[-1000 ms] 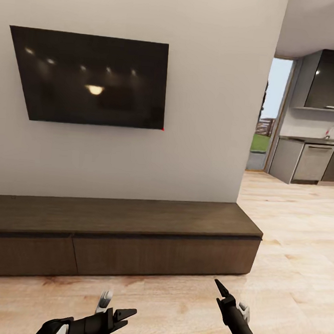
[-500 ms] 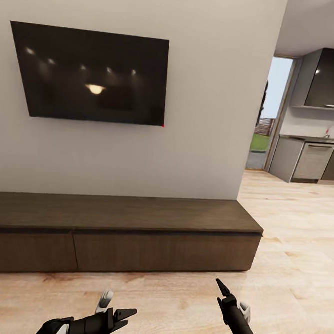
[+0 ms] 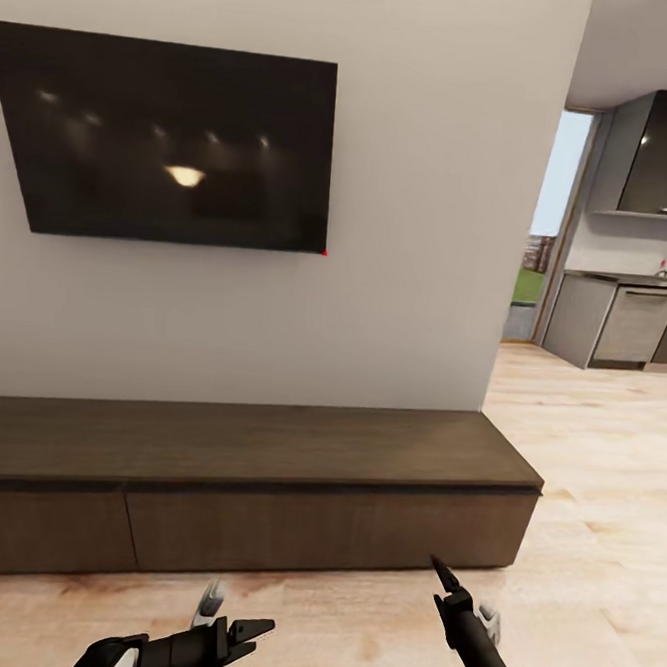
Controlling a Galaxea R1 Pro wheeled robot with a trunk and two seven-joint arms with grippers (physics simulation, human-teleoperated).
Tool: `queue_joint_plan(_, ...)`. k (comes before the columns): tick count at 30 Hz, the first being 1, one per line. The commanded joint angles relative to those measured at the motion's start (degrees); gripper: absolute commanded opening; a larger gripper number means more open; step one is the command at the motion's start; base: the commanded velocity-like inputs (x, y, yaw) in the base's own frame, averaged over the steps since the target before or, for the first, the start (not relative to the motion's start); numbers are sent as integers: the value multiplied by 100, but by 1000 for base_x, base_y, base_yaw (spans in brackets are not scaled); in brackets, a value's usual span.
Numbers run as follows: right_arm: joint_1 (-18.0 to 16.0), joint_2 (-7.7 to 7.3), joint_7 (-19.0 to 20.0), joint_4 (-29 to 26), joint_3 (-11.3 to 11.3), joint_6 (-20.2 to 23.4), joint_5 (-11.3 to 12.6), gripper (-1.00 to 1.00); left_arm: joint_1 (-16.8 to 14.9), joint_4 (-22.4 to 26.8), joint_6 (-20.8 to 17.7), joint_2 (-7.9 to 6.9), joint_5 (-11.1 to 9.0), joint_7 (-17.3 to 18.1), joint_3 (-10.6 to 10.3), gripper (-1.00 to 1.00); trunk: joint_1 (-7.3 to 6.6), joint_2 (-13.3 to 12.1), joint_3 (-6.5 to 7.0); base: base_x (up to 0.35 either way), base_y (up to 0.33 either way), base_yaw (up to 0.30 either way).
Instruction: Place each of the two pumpkins and all three candles from the living room inside a cabinet in the living room (use any cabinet), then make sure every cabinet is closed, and position the cauldron so it is next to a table in the living room.
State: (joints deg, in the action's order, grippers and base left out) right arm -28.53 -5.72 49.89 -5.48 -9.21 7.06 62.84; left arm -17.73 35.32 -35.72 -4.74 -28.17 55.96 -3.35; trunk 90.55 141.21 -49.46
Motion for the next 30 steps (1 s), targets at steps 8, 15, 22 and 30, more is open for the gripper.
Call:
queue_joint_plan(8, -2, 0, 23, 11, -46, 243, 0, 100, -3, 1, -40, -5, -48, -6, -25, 100, 2, 2, -6, 334, 0, 0)
queue_joint_plan(15, -3, -8, 21, 12, -46, 402, 50, 100, -3, 1, -40, -6, -48, -6, -25, 100, 2, 2, -6, 319, 0, 0)
queue_joint_plan(22, -3, -17, 22, 12, -46, 443, 195, 100, -3, 1, -40, -2, -48, -6, -25, 100, 2, 2, -6, 250, -11, 0)
queue_joint_plan(30, -3, -16, 21, 12, -46, 445, 202, 100, -3, 1, -40, -5, -48, -6, -25, 100, 2, 2, -6, 226, -71, 0)
